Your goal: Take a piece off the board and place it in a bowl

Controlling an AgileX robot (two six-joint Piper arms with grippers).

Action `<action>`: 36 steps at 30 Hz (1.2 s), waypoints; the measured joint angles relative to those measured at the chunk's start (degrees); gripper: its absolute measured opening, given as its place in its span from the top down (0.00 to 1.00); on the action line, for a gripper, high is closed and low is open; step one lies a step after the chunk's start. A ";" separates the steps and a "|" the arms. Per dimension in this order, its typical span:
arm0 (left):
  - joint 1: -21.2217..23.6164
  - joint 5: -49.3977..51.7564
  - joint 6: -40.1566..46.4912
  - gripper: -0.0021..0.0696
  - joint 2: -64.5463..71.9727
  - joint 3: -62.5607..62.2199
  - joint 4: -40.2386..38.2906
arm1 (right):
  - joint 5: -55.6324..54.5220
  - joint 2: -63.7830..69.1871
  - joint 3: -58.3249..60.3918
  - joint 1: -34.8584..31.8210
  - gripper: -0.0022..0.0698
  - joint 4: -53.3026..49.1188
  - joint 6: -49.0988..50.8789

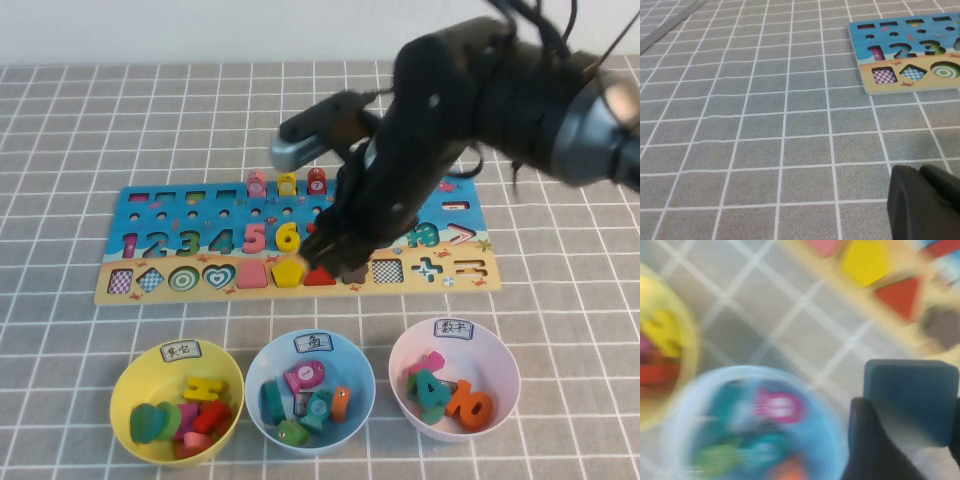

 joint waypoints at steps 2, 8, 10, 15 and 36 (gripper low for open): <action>0.00 0.00 0.00 0.98 0.00 0.00 0.00 | 0.83 -0.09 0.39 2.50 0.57 0.00 6.53; 0.00 0.00 0.00 0.98 0.00 0.00 0.00 | 1.30 -0.09 0.62 9.08 0.57 1.89 13.37; 0.00 0.00 0.00 0.98 0.00 0.00 0.00 | 1.30 -0.09 0.62 11.04 0.57 2.14 14.39; 0.00 0.00 0.00 0.98 0.00 0.00 0.00 | -0.31 -0.09 0.62 15.84 0.57 2.50 17.63; 0.00 0.00 0.00 0.98 0.00 0.00 0.00 | -4.06 13.99 -11.12 20.19 0.57 -0.36 31.41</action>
